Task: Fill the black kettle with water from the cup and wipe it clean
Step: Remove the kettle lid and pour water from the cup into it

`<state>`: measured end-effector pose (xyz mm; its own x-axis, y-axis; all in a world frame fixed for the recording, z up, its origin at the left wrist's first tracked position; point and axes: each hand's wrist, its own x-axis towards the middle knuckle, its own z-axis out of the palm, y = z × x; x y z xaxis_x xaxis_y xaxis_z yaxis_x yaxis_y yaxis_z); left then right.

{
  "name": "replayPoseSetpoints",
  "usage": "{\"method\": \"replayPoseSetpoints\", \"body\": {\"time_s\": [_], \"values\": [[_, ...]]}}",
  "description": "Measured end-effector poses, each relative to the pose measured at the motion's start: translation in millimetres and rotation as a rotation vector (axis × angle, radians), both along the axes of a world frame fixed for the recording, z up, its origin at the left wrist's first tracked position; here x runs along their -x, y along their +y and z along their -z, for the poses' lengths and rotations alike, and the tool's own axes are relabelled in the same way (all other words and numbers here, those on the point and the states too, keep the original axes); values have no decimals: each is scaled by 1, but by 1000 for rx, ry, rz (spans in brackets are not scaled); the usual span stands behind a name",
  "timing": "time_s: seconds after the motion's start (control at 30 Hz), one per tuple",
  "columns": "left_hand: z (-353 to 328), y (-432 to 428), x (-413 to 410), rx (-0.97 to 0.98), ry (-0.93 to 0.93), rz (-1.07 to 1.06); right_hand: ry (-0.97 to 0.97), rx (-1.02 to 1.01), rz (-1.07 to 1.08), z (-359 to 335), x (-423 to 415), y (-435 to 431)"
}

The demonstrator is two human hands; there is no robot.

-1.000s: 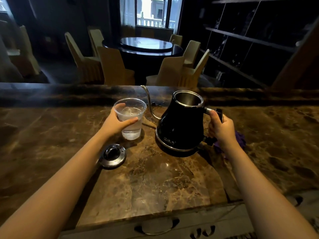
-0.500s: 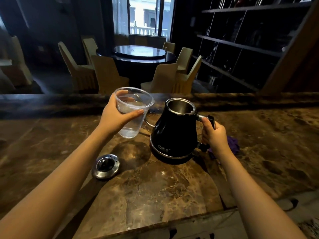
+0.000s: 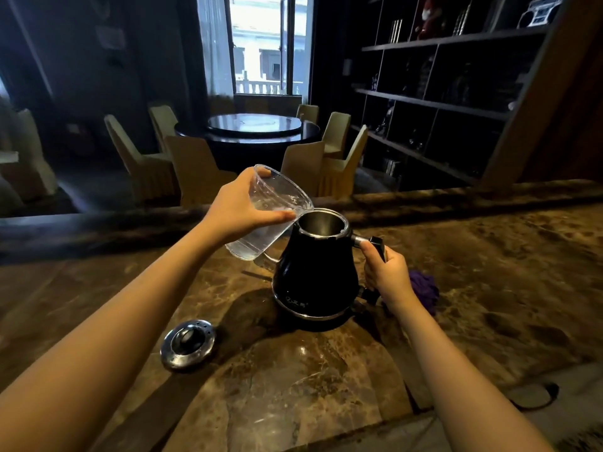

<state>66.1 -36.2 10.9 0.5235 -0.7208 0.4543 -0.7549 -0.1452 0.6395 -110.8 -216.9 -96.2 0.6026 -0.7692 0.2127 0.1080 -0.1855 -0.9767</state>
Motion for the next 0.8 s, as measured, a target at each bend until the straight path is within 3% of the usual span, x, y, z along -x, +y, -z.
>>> {"method": "replayPoseSetpoints", "body": {"time_s": [0.8], "values": [[-45,-13,12,-138,-241,-11,17,-38,-33,-4,3,2]]}}
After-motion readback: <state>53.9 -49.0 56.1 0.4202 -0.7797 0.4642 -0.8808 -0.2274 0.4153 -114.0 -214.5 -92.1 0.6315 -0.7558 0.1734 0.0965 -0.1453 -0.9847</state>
